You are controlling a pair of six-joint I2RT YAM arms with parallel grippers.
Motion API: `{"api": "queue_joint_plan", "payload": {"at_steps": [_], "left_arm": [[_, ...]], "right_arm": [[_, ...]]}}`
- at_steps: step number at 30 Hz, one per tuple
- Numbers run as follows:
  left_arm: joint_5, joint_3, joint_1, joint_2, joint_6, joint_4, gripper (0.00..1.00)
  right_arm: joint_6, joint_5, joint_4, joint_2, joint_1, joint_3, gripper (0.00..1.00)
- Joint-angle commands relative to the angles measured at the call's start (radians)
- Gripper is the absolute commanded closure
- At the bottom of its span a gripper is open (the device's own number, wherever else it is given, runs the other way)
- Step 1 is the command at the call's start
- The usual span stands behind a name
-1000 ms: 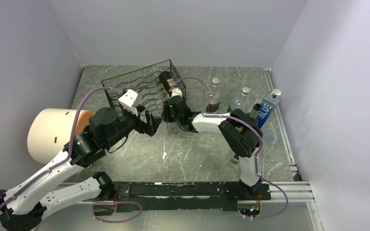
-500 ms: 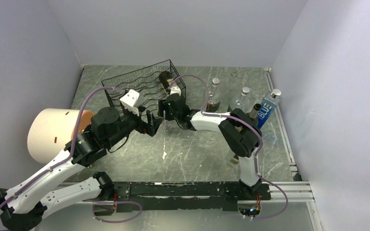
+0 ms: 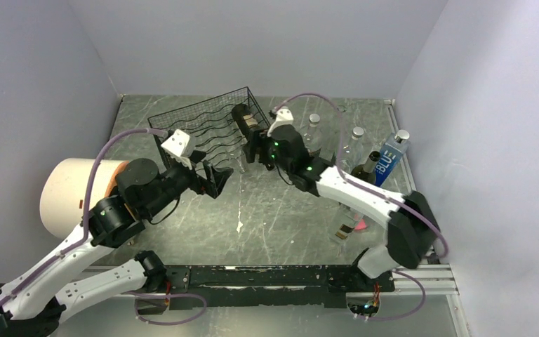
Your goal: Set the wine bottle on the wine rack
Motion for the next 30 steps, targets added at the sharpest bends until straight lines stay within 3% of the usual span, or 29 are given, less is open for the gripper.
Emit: {"api": "queue_joint_plan", "payload": {"at_steps": [1,8,15,22,30], "left_arm": [[0.036,-0.001,-0.001,-0.045,0.017,0.035,0.05],[0.044,-0.066,-0.001,-0.076,0.016,0.089,0.05],[0.050,-0.072,-0.001,-0.050,0.029,0.106,0.05],[0.076,-0.083,-0.001,-0.013,0.022,0.132,0.05],[0.108,-0.077,-0.001,0.055,0.025,0.186,0.05]], "right_arm": [[-0.038,0.126,-0.166,-0.177,-0.006,-0.055,0.25],[-0.109,0.458,-0.394,-0.446,-0.007,-0.079,0.25],[-0.111,0.656,-0.564,-0.629,-0.007,-0.092,0.25],[-0.020,0.664,-0.749,-0.755,-0.007,-0.102,0.25],[-0.058,0.563,-0.749,-0.915,-0.007,-0.180,0.25]]}}
